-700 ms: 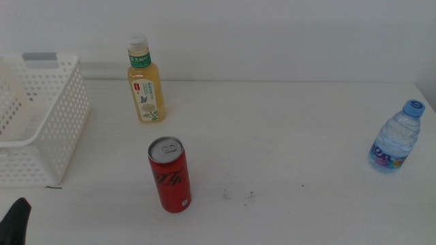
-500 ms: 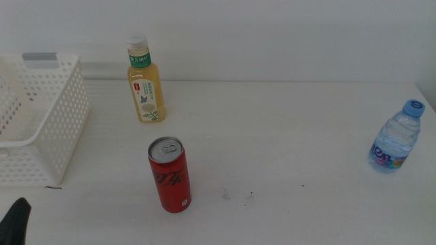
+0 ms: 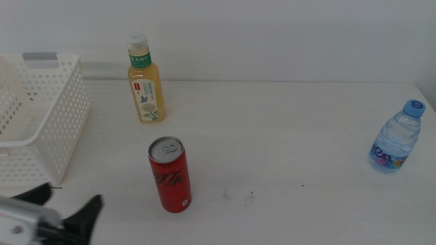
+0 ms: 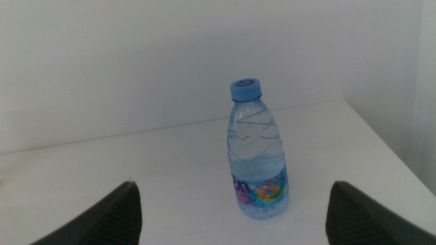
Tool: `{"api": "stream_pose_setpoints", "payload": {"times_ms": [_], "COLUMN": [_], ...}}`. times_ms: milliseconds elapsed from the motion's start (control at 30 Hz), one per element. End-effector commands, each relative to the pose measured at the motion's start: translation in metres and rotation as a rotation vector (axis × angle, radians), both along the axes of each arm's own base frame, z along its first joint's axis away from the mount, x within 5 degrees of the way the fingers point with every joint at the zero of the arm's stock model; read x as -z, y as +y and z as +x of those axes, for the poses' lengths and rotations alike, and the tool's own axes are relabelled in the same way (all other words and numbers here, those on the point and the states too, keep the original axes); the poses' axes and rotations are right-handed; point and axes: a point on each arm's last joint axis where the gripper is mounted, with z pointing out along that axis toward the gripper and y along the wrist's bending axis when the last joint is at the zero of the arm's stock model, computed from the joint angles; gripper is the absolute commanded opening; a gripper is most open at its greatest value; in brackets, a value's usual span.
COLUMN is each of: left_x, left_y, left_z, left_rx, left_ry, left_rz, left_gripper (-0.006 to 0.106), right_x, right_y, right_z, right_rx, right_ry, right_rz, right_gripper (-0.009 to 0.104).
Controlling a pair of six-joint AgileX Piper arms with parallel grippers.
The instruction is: Use arms to grab the bottles and put them into the dustbin to the left of the table.
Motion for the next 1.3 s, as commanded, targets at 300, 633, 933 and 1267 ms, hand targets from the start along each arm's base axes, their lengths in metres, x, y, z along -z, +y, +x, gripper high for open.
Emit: {"api": "stream_pose_setpoints", "payload": {"times_ms": [300, 633, 933, 1267], "left_x": [0.018, 0.052, 0.057, 0.055], "left_y": [-0.038, -0.054, -0.055, -0.053], "left_z": [0.035, 0.042, 0.041, 0.043], "left_rx": [0.148, 0.27, 0.301, 0.259], "left_ry": [-0.1, -0.015, -0.006, -0.003], "left_rz": [-0.001, 0.056, 0.096, 0.07], "left_gripper": [0.093, 0.093, 0.093, 0.093], "right_x": [0.0, 0.0, 0.0, 0.0], "right_y": [0.0, 0.0, 0.0, 0.0], "right_z": [0.0, 0.0, 0.0, 0.0], "right_rx": [0.005, 0.005, 0.005, 0.005], "right_ry": [-0.01, -0.01, -0.01, -0.01], "right_rz": [-0.008, -0.006, -0.004, -0.004], "right_gripper": [0.086, 0.086, 0.086, 0.086]}}
